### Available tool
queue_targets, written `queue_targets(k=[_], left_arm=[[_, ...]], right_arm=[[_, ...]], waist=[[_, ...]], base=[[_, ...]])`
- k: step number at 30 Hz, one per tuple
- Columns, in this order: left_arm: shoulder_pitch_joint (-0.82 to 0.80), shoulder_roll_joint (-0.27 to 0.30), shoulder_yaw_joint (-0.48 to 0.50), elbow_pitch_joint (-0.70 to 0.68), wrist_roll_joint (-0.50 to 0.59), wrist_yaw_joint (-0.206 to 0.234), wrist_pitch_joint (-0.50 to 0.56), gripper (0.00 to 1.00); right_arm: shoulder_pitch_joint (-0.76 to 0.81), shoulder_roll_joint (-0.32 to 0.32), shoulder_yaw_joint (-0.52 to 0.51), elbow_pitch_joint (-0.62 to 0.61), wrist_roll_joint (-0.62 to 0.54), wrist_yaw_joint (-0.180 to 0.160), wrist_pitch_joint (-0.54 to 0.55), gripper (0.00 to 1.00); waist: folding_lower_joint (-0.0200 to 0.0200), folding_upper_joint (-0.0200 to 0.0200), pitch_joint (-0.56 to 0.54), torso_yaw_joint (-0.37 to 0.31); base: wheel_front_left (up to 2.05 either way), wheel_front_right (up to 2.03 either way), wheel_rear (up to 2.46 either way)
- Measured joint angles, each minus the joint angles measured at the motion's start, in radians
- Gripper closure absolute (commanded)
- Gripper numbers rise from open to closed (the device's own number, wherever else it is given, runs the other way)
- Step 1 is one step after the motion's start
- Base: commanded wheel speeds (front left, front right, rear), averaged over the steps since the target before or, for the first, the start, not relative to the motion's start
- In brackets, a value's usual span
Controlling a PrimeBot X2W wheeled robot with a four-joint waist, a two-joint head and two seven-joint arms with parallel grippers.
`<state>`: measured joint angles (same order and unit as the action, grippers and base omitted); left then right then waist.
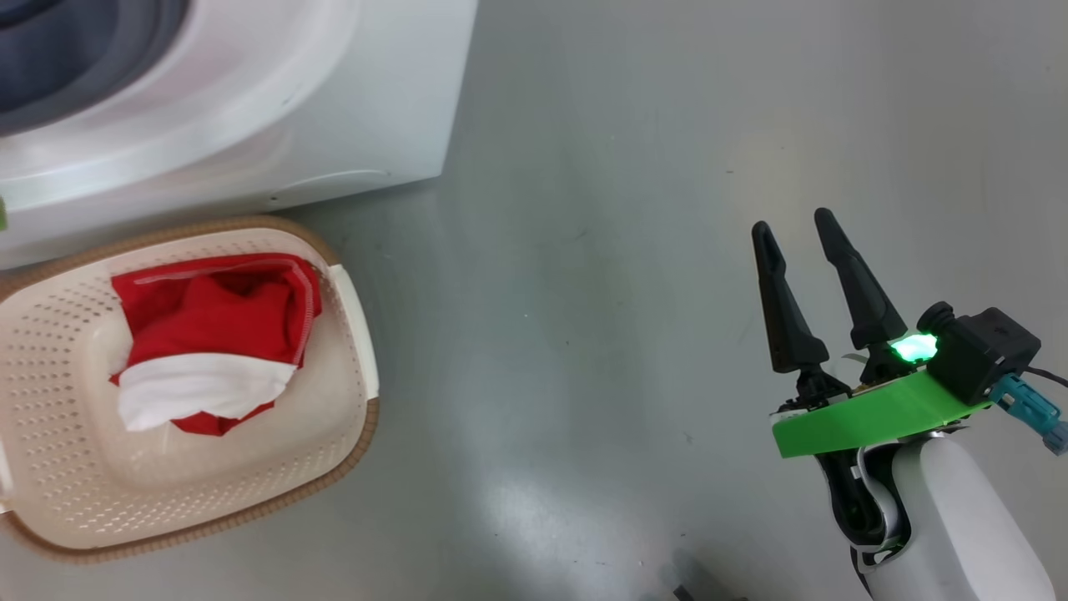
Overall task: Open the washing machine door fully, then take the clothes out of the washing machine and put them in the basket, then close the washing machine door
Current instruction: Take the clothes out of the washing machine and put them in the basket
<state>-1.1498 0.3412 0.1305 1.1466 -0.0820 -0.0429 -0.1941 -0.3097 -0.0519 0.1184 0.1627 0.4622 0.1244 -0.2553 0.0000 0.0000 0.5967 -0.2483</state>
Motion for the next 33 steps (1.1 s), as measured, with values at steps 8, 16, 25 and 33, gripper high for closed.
queue_targets(k=[8, 16, 25, 33], left_arm=[[-0.062, 0.031, -0.029, 0.081, 0.017, 0.017, -0.006, 0.0], [-0.079, 0.045, -0.042, 0.115, 0.019, 0.017, -0.029, 1.0], [-0.065, 0.017, -0.052, 0.085, -0.004, -0.003, -0.055, 1.0], [0.115, -0.046, -0.023, -0.159, -0.049, -0.019, -0.06, 1.0]], right_arm=[[0.0, 0.0, 0.019, -0.003, 0.007, 0.0, 0.0, 0.0], [-0.001, 0.001, 0.021, -0.003, 0.014, 0.0, 0.0, 0.0], [0.0, 0.001, 0.02, 0.002, 0.012, 0.0, 0.0, 0.0], [0.004, 0.001, 0.015, 0.012, 0.002, 0.0, 0.0, 0.0]], waist=[[0.0, 0.0, 0.022, -0.023], [0.0, 0.0, 0.019, -0.027], [0.0001, 0.0, -0.019, -0.008], [0.0, 0.0, -0.079, 0.018]], base=[[0.0, 0.0, 0.0], [0.0, 0.0, 0.0], [0.0, 0.0, 0.0], [0.0, 0.0, 0.0]])
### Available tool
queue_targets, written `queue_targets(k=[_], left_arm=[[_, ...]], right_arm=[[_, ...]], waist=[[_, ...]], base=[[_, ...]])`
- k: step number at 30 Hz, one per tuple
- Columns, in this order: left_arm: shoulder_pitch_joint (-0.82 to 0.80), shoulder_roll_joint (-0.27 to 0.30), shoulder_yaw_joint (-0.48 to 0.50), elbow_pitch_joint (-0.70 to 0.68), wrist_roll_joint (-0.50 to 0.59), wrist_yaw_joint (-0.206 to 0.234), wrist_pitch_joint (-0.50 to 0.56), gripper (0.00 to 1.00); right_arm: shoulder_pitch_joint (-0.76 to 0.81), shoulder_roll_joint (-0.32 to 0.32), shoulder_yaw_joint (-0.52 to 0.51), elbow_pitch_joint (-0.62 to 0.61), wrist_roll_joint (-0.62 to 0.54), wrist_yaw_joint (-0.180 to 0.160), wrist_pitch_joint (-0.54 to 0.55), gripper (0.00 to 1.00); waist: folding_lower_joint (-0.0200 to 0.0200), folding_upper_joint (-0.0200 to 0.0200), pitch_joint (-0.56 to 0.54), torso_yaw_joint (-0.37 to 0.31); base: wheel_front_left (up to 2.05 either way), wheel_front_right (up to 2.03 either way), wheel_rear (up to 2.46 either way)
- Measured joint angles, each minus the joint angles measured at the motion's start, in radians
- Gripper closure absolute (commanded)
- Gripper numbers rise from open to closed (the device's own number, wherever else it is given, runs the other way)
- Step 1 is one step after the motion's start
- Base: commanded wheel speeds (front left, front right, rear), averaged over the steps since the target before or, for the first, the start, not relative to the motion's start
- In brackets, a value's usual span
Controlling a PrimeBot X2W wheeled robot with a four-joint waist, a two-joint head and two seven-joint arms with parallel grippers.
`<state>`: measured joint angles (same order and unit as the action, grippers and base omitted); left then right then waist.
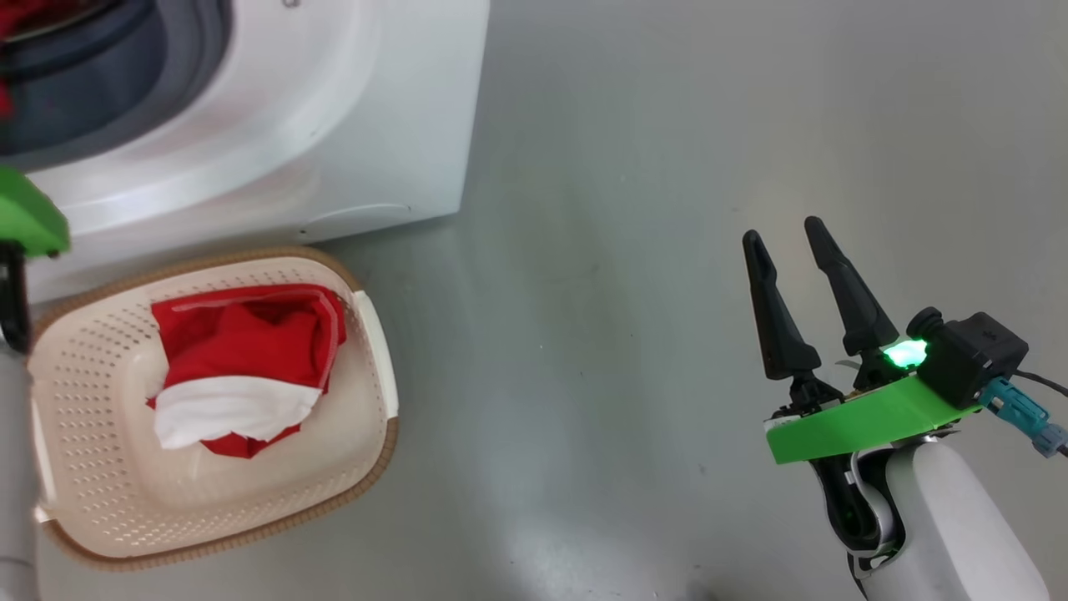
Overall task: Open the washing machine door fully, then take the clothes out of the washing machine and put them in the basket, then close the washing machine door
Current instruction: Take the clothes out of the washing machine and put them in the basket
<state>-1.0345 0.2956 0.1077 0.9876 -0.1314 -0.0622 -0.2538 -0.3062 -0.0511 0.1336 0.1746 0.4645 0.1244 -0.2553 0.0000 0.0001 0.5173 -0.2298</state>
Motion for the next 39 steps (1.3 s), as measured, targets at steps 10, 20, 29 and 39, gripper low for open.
queue_targets(k=[10, 20, 29, 39], left_arm=[[0.162, -0.063, 0.059, -0.25, -0.019, -0.01, 0.0, 1.0], [0.288, -0.137, 0.113, -0.498, -0.02, -0.045, 0.0, 1.0], [0.389, -0.183, 0.133, -0.73, -0.019, -0.062, -0.002, 1.0], [0.48, -0.217, 0.146, -0.946, -0.018, -0.063, -0.003, 1.0]], right_arm=[[0.048, 0.0, -0.019, 0.009, -0.028, 0.0, 0.0, 0.0], [0.072, 0.0, -0.022, 0.017, -0.035, 0.0, 0.0, 0.0], [0.099, 0.0, -0.027, 0.019, -0.038, 0.0, 0.0, 0.0], [0.103, 0.0, -0.031, 0.018, -0.053, 0.0, 0.0, 0.0]], waist=[[0.0, 0.0, -0.074, 0.036], [0.0, 0.0, -0.138, 0.08], [0.0, 0.0, -0.169, 0.106], [0.0, 0.0, -0.18, 0.122]], base=[[0.0, 0.0, 0.0], [0.0, 0.0, 0.0], [0.0, 0.0, 0.0], [0.0, 0.0, 0.0]])
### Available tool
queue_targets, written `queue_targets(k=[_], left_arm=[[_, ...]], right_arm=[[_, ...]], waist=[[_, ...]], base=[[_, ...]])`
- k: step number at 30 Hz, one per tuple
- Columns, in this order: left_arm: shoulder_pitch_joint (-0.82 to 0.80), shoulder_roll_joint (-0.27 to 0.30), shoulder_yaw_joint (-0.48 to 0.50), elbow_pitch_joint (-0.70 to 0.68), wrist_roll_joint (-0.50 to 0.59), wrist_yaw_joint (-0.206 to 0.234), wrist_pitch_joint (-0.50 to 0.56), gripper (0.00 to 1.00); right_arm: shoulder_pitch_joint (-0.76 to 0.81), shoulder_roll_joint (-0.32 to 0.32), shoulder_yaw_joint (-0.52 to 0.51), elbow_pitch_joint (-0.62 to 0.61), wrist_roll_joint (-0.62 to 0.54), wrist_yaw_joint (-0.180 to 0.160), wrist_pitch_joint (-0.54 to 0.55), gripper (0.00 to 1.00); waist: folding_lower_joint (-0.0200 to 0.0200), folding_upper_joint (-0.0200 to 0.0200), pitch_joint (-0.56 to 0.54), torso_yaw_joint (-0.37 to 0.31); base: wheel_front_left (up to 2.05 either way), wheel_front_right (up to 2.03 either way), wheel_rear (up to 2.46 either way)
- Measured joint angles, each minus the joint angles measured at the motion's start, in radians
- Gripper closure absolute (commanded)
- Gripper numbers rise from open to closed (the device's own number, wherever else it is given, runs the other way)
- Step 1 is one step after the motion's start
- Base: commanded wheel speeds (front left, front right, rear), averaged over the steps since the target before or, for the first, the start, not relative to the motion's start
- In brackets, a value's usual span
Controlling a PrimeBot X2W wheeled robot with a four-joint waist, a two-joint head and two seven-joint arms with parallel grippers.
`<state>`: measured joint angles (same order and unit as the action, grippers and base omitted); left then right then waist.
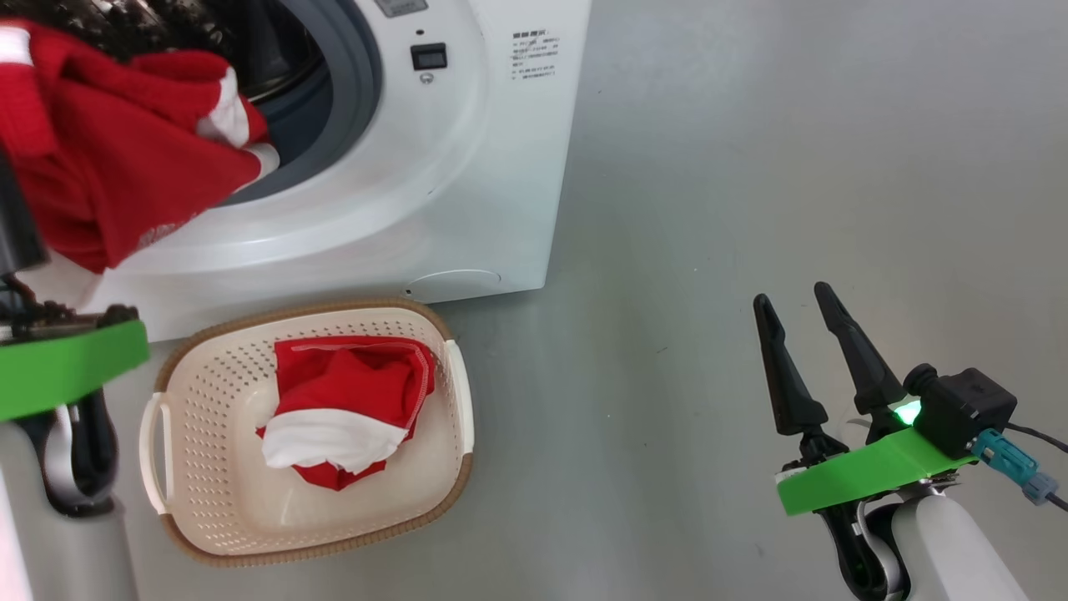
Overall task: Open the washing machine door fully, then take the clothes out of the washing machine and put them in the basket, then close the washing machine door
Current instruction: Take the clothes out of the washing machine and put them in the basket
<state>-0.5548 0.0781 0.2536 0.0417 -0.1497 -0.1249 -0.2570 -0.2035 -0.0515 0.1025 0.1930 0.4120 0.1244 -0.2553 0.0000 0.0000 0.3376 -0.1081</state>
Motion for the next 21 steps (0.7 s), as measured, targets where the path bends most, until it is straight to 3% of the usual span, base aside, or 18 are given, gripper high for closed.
queue_targets(k=[8, 21], left_arm=[[0.082, -0.019, -0.014, -0.062, 0.006, 0.0, 0.0, 1.0], [0.187, -0.039, -0.057, 0.128, 0.013, 0.0, 0.0, 1.0]], right_arm=[[0.016, 0.0, -0.002, 0.0, -0.002, 0.0, 0.0, 0.0], [0.014, 0.0, 0.002, -0.006, -0.002, 0.0, 0.0, 0.0]], waist=[[0.0, 0.0, 0.005, 0.005], [0.0, 0.0, 0.057, -0.002]], base=[[0.0, 0.0, 0.0], [0.0, 0.0, 0.0]])
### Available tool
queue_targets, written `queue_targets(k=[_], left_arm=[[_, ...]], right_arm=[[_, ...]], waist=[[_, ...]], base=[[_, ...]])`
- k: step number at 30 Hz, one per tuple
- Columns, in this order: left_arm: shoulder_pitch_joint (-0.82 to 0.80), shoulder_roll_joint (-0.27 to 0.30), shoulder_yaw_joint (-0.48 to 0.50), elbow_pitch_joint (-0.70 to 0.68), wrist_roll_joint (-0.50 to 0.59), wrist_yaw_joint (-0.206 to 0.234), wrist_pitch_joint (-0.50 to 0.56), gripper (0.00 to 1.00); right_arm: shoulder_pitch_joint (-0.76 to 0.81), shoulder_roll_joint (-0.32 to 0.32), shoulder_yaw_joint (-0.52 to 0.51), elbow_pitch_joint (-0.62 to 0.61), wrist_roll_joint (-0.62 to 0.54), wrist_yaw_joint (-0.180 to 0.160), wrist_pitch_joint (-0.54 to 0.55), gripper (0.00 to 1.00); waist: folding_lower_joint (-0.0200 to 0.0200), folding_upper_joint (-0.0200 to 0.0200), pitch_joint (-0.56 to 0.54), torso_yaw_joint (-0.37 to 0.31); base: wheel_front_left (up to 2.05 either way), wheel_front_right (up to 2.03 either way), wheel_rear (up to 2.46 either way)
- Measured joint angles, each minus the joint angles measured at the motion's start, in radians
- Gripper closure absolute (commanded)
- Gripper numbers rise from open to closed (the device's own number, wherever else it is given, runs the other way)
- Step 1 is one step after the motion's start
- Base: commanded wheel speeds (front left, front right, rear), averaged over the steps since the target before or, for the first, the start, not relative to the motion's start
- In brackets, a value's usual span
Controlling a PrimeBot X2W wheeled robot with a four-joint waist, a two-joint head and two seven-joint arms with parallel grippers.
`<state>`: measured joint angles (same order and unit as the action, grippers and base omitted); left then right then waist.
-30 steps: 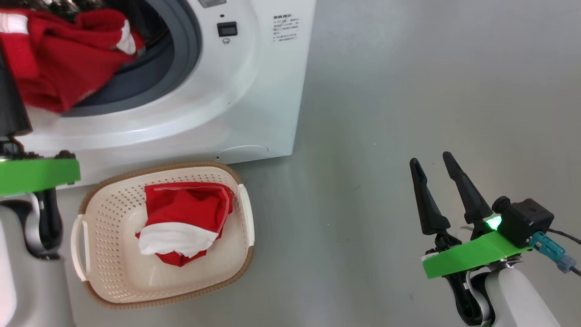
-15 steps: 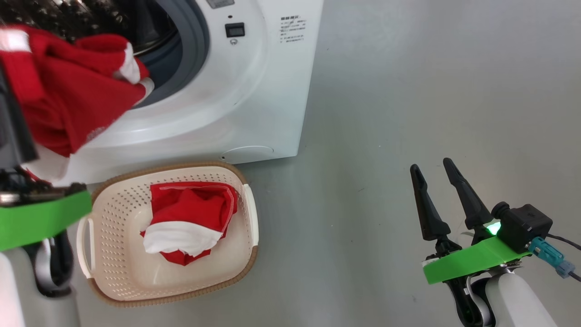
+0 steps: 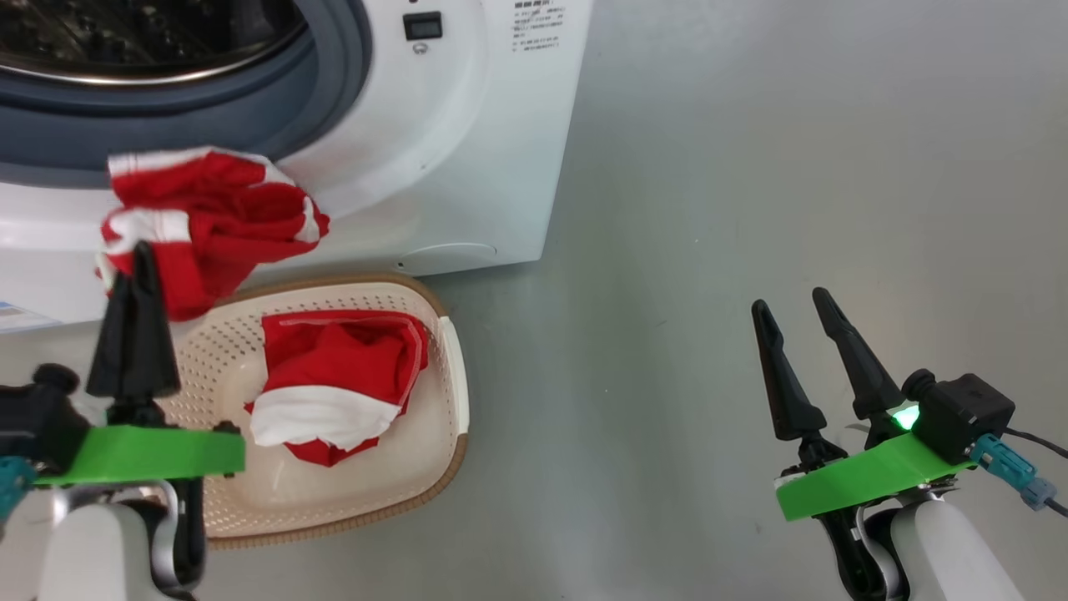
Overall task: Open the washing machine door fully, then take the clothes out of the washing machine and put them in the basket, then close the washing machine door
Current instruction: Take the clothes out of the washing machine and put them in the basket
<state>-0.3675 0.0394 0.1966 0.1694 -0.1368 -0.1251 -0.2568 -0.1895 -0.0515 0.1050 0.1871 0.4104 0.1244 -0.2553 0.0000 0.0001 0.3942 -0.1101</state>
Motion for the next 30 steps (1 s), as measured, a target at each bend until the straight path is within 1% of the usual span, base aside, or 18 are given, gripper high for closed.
queue_targets(k=[8, 13, 16, 23, 26, 30], left_arm=[[-0.016, -0.003, -0.008, 0.228, -0.004, 0.0, 0.0, 1.0], [-0.086, 0.0, -0.026, 0.382, 0.024, 0.0, 0.001, 1.0], [-0.124, 0.002, -0.036, 0.439, 0.047, 0.0, 0.001, 1.0], [-0.229, 0.025, -0.059, 0.596, 0.067, 0.0, 0.001, 1.0], [-0.272, 0.046, -0.08, 0.663, 0.087, 0.0, 0.001, 1.0], [-0.342, 0.066, -0.078, 0.755, 0.088, 0.001, 0.001, 1.0]], right_arm=[[-0.039, 0.0, 0.006, -0.005, 0.0, 0.0, 0.0, 0.0], [-0.065, 0.0, 0.008, -0.013, -0.003, 0.0, 0.0, 0.0], [-0.075, 0.0, 0.008, -0.017, -0.004, 0.0, 0.0, 0.0], [-0.115, 0.0, 0.013, -0.032, -0.004, 0.0, 0.0, 0.0], [-0.135, -0.001, 0.019, -0.039, -0.004, 0.0, 0.0, 0.0], [-0.158, 0.0, 0.024, -0.046, -0.004, 0.0, 0.0, 0.0]], waist=[[0.0, 0.0, 0.054, -0.002], [0.0, -0.0001, 0.107, -0.009], [0.0, 0.0, 0.136, -0.014], [0.0, 0.0, 0.218, -0.027], [0.0, 0.0, 0.256, -0.034], [0.0, 0.0, 0.306, -0.043]], base=[[0.0, 0.0, 0.0], [0.0, 0.0, 0.0], [0.0, 0.0, 0.0], [0.0, 0.0, 0.0], [0.0, 0.0, 0.0], [0.0, 0.0, 0.0]])
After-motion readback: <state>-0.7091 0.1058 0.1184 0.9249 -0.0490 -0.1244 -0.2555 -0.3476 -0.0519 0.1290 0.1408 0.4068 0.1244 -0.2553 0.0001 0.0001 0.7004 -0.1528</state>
